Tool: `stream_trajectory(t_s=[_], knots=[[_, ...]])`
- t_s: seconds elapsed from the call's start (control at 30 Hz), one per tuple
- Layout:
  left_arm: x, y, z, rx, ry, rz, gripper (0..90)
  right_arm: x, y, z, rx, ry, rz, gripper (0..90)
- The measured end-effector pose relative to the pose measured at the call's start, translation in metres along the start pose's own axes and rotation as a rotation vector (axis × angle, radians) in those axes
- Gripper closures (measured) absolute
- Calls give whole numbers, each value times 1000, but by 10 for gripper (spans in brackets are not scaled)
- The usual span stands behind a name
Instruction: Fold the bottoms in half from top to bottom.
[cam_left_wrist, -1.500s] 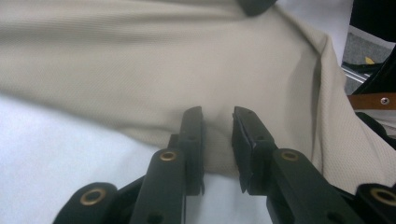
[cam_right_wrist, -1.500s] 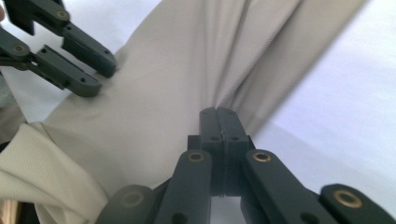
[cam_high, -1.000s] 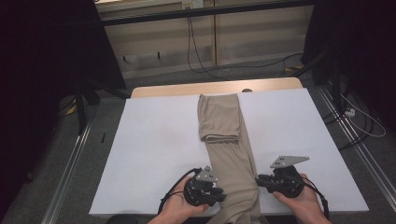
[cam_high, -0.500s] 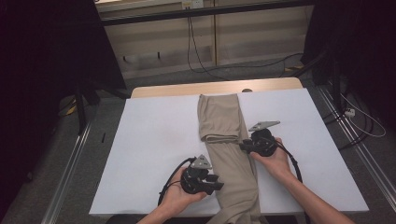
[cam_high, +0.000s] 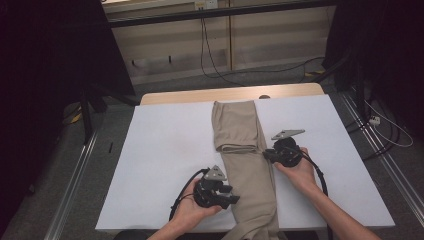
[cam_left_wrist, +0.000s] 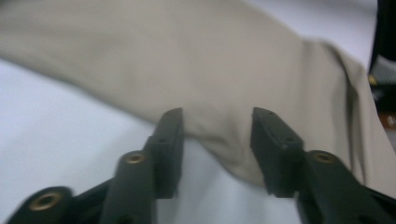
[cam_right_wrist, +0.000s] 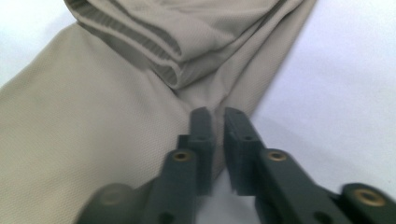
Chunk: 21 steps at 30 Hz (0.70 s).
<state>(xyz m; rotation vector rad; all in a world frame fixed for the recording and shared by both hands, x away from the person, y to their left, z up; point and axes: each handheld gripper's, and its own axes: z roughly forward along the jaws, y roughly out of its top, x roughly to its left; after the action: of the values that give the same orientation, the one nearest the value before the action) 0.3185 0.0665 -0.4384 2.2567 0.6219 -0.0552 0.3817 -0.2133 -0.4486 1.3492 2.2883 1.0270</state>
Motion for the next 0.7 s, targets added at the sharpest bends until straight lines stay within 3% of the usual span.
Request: stream_trajectory(t_s=[0.03,0.07,0.1,0.2,0.3,0.37,0.4,0.43,0.47,0.5,0.53,0.6,0.67,0.7], knots=[[5,3,-4,-21,17,-13,518,0,0,0,0,0,0,776],[18,10,-11,-58,69,-26,461,-1,5,-3,-30,13,-11,716],[18,10,-11,-58,69,-26,456,-1,5,-3,-30,13,-11,716],[43,24,-15,-98,138,-23,456,-1,14,-3,-59,46,-35,661],[70,38,-11,-127,188,-69,457,0,28,6,-83,59,-57,591],[86,46,-5,-136,229,-79,452,0,31,8,-87,68,-68,588],[99,51,1,-150,226,-130,422,2,37,13,-95,75,-77,586],[99,51,1,-150,226,-130,404,3,39,15,-97,71,-92,622],[105,56,9,-111,274,-108,384,4,41,17,-103,71,-107,679],[105,56,9,-111,274,-108,360,4,41,17,-103,71,-107,679],[108,58,12,-113,293,-98,364,4,42,21,-104,84,-119,741],[112,60,18,-129,272,-103,374,4,42,25,-86,84,-127,767],[114,61,25,-90,296,-67,389,5,39,28,-64,88,-148,780],[115,61,26,-86,282,-66,389,5,39,28,-64,88,-148,780]])
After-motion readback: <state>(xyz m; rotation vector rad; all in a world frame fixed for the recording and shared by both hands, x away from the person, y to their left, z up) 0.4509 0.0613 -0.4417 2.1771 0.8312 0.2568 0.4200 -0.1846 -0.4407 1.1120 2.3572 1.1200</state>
